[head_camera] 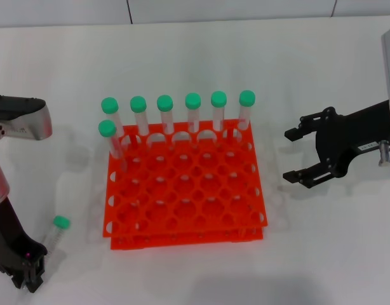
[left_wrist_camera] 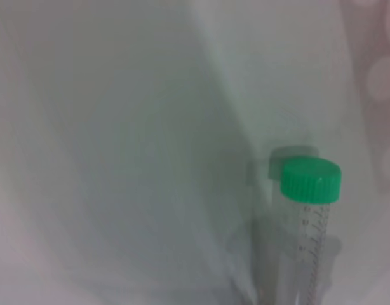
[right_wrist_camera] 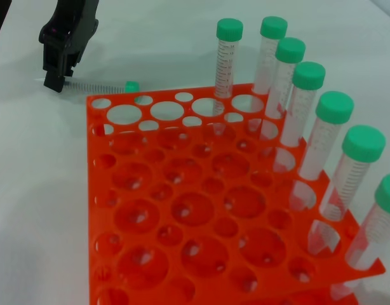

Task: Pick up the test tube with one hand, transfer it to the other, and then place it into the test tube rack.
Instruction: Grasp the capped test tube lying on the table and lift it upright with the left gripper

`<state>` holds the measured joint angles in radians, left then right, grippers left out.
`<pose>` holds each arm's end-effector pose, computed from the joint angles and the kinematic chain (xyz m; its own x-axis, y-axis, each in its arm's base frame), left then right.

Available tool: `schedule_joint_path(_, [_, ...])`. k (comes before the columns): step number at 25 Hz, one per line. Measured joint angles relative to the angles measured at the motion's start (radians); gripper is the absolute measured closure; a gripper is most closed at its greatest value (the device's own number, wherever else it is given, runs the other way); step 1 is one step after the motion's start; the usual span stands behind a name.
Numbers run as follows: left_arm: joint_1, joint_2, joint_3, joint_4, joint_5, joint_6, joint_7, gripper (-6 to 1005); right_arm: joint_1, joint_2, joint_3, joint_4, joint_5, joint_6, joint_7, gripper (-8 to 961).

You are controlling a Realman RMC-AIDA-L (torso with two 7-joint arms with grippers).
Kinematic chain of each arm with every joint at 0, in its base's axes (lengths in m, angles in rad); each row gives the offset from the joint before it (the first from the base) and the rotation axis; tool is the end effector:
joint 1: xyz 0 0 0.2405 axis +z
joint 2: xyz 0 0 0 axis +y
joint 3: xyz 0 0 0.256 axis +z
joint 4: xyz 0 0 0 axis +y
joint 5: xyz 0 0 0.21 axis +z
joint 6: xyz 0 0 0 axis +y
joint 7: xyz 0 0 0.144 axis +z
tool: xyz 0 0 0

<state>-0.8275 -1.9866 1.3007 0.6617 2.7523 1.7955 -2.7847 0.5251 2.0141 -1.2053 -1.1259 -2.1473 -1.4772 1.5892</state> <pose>-0.2659 0.3201 0.0029 0.0428 0.8434 -0.5356 0.7956 -0.3530 -0.4923 0.2108 0.3532 0.0120 0.9984 -0.0537 0.0151 -0.0496 -0.9786 -0.1996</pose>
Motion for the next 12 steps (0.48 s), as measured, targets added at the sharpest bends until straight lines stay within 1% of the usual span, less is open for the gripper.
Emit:
schedule_joint_path(2, [0.002, 0.001, -0.002, 0.003, 0.001, 0.000, 0.006, 820, -0.001, 0.000, 0.000, 0.000, 0.001, 0.000, 0.000, 145])
schedule_joint_path(5, [0.008, 0.007, -0.019, 0.022, 0.005, 0.002, 0.012, 820, -0.002, 0.000, 0.000, 0.000, 0.002, 0.000, 0.003, 145])
schedule_joint_path(12, [0.091, 0.024, -0.123, 0.270, 0.007, 0.107, 0.025, 820, -0.003, -0.002, 0.005, -0.002, 0.001, -0.001, 0.007, 147])
